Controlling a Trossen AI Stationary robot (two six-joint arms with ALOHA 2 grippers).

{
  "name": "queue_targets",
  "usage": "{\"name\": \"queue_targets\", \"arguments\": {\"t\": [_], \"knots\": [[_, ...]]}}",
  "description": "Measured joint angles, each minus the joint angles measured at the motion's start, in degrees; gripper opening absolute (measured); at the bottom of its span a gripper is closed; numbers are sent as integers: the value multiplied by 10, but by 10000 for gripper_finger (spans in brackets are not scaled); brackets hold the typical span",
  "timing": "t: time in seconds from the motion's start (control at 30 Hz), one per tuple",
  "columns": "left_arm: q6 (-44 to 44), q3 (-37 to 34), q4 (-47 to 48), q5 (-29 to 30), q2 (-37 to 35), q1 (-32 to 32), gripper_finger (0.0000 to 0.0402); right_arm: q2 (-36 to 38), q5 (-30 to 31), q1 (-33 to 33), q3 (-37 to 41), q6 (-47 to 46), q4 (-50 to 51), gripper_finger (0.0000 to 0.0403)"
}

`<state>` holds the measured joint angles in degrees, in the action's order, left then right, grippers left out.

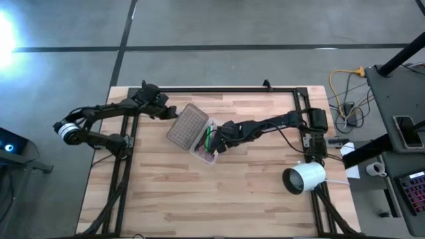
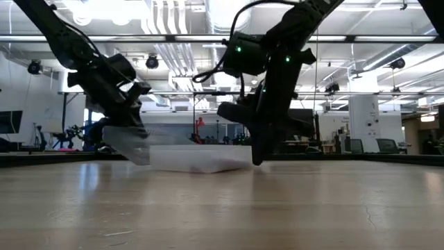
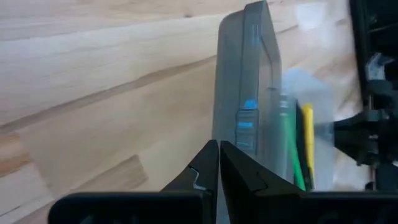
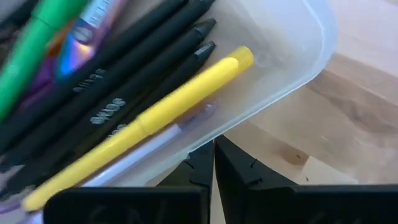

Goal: Pick & place school supplies into a supply box
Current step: Close the lid of the black supply box

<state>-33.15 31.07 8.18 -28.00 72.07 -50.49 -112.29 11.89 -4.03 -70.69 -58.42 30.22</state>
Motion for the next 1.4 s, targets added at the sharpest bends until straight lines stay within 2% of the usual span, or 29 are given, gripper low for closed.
{"name": "queue_targets", "arguments": {"t": [0.07, 0.17, 0.2, 0.37, 0.47, 0.77, 0.87, 1.07, 1.27, 1.4], "knots": [[-13, 0, -8, -10, 0, 1, 1, -2, -6, 0, 7, 1, -1, 9], [-41, 0, -64, -103, 0, 6, 1, 0, -12, 0, 16, 1, -10, 9], [-60, 0, -83, -115, 1, 13, 1, 0, -11, 0, 17, 1, -13, 9], [-170, 1, -216, -126, 5, 60, 1, -2, -12, -1, 19, 7, -32, 9], [-222, 1, -287, -128, 6, 96, 1, -5, -13, -4, 20, 27, -78, 9], [-231, 8, -279, -78, 33, 176, 1, -5, 12, -4, 17, 52, -220, 9], [-231, 8, -277, -72, 59, 196, 1, -5, 16, -4, 17, 50, -212, 9], [-231, 8, -285, -51, 82, 214, 1, 9, 50, 12, 17, 22, -117, 9], [-209, 8, -280, -16, 33, 206, 1, 42, 50, 23, 11, 52, -145, 9], [-168, 8, -177, -9, -12, 203, 1, 47, 64, 18, -26, 82, -160, 9]]}}
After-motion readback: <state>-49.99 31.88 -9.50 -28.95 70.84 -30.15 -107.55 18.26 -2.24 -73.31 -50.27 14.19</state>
